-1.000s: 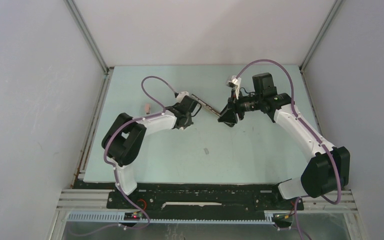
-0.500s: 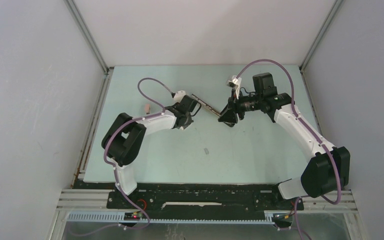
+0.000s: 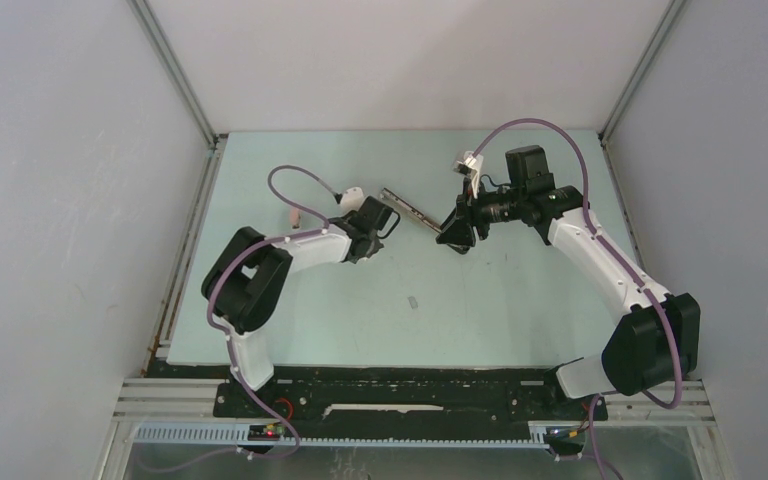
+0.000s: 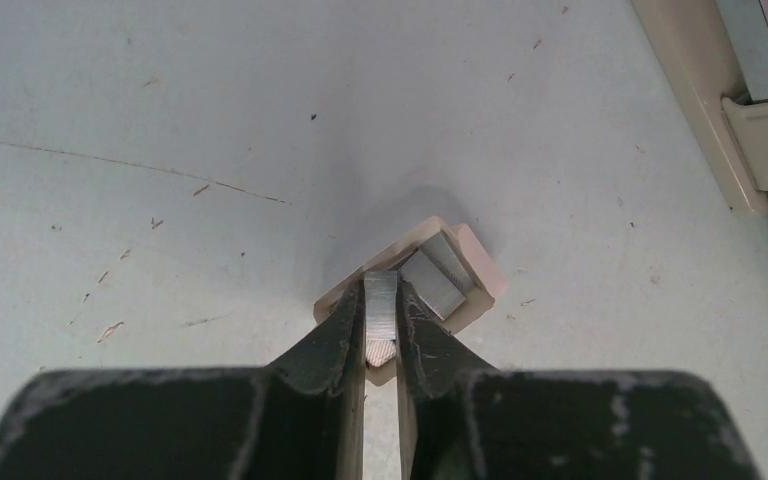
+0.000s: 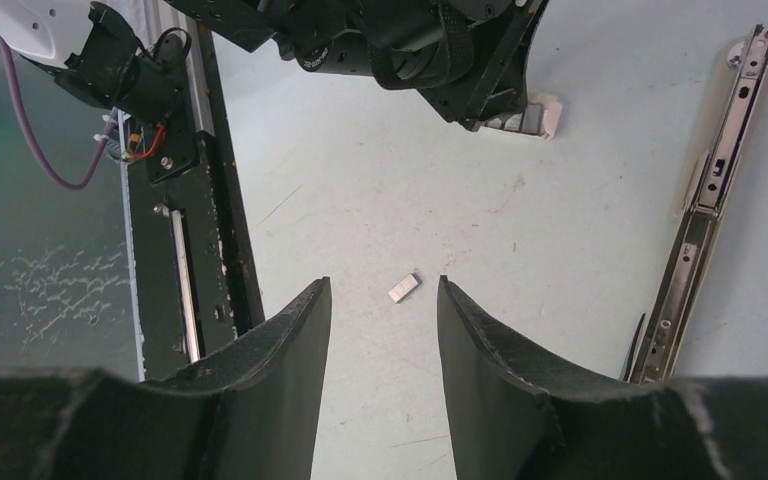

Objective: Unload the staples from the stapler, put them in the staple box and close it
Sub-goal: Place the staple in the staple box.

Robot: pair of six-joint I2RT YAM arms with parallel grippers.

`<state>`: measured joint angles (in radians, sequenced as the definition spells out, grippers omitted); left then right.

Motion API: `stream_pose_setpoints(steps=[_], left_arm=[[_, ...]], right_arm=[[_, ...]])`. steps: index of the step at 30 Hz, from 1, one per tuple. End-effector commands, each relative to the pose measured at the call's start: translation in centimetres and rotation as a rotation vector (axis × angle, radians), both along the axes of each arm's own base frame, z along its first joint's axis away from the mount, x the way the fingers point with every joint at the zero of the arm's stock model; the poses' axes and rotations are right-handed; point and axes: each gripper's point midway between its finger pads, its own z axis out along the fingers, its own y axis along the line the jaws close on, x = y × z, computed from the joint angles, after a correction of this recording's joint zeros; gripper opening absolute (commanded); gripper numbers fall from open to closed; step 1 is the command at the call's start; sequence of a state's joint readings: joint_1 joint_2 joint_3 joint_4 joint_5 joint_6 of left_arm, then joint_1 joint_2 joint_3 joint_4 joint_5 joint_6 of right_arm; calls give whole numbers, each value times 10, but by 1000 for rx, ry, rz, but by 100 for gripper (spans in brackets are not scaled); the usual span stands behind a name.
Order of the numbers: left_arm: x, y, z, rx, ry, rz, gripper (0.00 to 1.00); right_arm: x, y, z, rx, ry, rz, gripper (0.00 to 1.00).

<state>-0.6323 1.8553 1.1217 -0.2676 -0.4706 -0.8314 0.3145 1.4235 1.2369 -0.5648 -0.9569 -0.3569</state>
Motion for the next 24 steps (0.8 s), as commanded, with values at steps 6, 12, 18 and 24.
stream_pose_setpoints(steps=[6,12,18,24], left_arm=[[-6,9,11,-14,-48,92,11],[-8,11,10,-28,-49,111,13],[-8,10,12,-35,-51,110,16],[-8,11,17,-34,-60,105,24]], right_arm=[[-2,0,4,19,7,9,52],[-3,-1,4,20,9,9,52],[-2,-2,5,21,8,7,52],[-2,-2,4,23,10,8,52]])
